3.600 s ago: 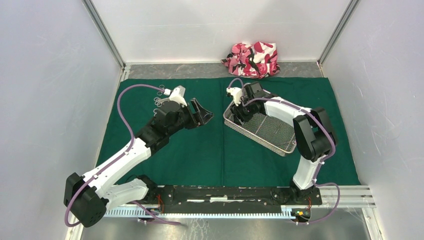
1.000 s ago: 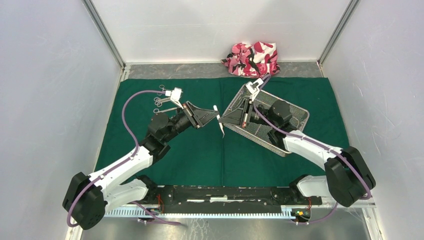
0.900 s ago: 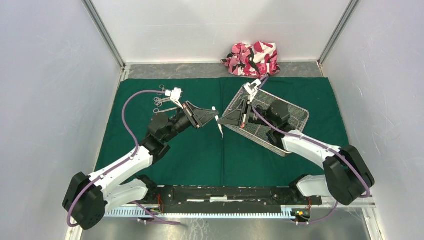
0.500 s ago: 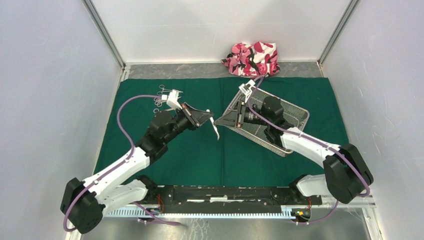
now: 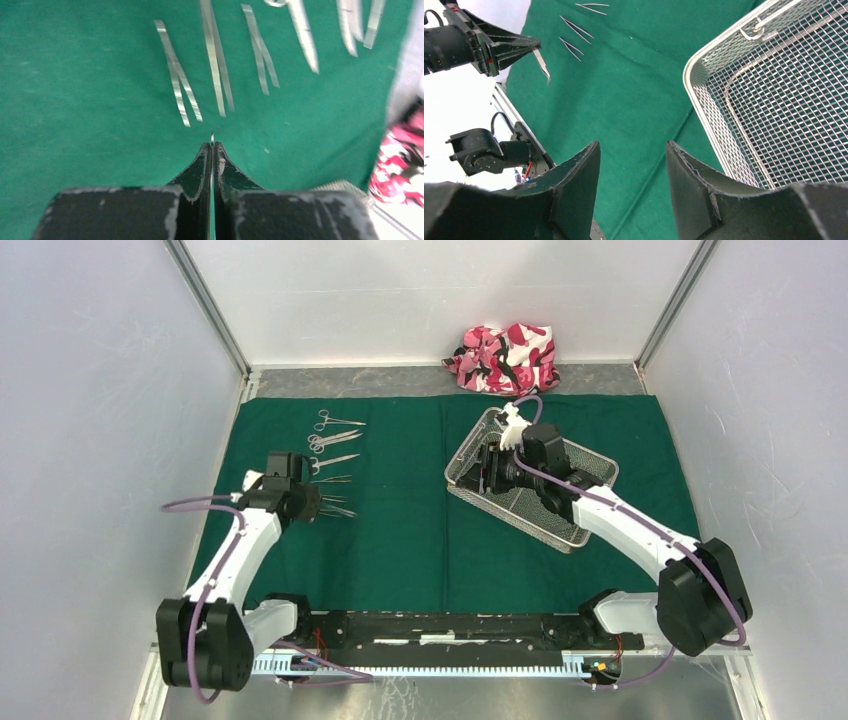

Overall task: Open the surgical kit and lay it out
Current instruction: Place the medical item in the surgical kit.

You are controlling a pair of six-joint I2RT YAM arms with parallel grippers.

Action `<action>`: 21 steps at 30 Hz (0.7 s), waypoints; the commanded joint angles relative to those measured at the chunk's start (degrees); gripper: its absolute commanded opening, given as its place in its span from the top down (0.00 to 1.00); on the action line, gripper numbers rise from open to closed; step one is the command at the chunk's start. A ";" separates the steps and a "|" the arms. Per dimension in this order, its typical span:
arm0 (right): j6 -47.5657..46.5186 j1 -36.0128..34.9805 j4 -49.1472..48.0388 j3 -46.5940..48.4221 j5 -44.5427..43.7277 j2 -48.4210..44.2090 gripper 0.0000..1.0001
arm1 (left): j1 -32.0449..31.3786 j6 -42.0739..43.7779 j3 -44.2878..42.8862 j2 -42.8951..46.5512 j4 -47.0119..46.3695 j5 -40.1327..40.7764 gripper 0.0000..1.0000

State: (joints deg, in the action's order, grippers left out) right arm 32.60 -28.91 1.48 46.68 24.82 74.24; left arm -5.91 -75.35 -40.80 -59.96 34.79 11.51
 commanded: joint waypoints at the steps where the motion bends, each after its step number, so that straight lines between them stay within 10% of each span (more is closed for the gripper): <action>1: -3.58 0.47 2.64 -0.40 -1.78 -2.42 0.44 | 4.54 -6.04 1.40 -3.87 3.79 -1.68 0.98; 21: -2.93 1.23 -0.68 -3.52 1.77 -1.77 0.46 | 13.30 -4.30 5.45 -13.78 -4.97 -1.36 0.98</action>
State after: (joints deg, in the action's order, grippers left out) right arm 29.71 -27.94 3.68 43.55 25.61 72.38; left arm 7.05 -79.40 -35.83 -72.53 33.06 10.04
